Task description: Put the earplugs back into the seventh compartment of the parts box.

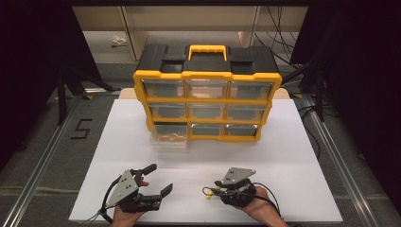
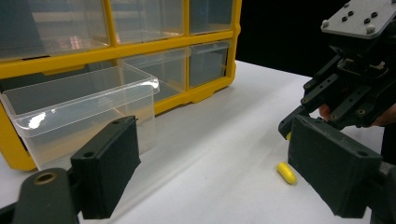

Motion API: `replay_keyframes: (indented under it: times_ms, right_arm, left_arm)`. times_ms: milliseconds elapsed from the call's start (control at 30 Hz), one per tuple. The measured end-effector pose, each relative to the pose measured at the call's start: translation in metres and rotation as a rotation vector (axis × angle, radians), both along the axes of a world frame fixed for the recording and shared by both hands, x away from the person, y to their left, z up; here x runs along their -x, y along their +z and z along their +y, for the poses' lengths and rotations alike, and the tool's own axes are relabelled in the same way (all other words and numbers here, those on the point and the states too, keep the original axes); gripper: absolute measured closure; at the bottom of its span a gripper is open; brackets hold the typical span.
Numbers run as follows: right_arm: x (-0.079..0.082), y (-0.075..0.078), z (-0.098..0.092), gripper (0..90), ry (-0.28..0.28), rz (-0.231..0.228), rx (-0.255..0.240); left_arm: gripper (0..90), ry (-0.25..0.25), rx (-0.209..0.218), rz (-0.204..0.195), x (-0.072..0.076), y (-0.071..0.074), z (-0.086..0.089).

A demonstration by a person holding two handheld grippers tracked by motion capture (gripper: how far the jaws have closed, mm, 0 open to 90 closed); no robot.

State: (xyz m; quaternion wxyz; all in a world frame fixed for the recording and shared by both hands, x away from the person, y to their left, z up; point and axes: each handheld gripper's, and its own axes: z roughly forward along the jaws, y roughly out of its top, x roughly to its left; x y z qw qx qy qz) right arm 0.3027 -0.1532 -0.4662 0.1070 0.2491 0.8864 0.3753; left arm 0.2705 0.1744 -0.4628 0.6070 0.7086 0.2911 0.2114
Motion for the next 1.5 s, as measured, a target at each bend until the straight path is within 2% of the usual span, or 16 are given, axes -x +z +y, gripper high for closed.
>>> replay_keyframes:
  times_ms: [200,500,700,1133,1267,1500]
  right_arm:
    - [-0.001,0.004,-0.001,71.1,-0.006,-0.016,-0.015]
    - [-0.013,0.021,-0.006,70.9,-0.034,-0.047,-0.074]
    - [-0.018,0.029,-0.005,70.8,-0.037,-0.067,-0.093]
    - [-0.029,0.046,0.006,70.7,-0.037,-0.104,-0.135]
    - [-0.036,0.056,0.012,70.7,-0.041,-0.133,-0.153]
    - [-0.046,0.068,0.019,70.7,-0.047,-0.151,-0.184]
  left_arm:
    - [16.3,0.002,0.002,-0.001,0.0,0.0,0.0]
    - [16.3,0.003,0.001,-0.002,0.0,0.0,0.0]
    - [16.3,0.005,0.0,-0.003,0.0,0.0,0.0]
    - [16.3,0.004,0.004,-0.004,0.0,0.0,0.0]
    - [16.3,0.004,0.007,-0.003,0.0,0.0,0.001]
    - [16.3,0.005,0.004,-0.003,0.0,0.0,0.0]
